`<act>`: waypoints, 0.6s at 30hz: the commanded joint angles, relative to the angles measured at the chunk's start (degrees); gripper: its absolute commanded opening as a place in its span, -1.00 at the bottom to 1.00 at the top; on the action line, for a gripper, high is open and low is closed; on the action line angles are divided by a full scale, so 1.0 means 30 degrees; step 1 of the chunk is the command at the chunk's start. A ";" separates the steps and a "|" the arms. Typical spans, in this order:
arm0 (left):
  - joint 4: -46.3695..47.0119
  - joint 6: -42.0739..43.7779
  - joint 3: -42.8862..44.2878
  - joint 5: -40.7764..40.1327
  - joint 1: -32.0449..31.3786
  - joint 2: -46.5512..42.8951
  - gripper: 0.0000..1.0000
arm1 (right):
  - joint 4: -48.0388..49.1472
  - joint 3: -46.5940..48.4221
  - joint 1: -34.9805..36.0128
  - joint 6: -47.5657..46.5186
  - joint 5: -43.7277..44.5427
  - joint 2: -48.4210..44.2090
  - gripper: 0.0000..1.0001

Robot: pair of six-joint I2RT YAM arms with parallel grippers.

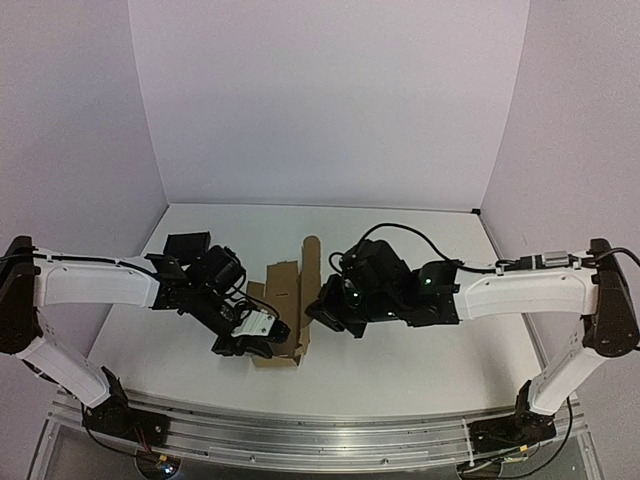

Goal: Fold the paper box

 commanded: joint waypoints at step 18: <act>-0.0060 -0.5827 0.1671 0.4420 0.1749 0.1334 -1.00 | 1.0452 -0.4681 0.1218 0.0381 -0.4978 -0.0071 -1.00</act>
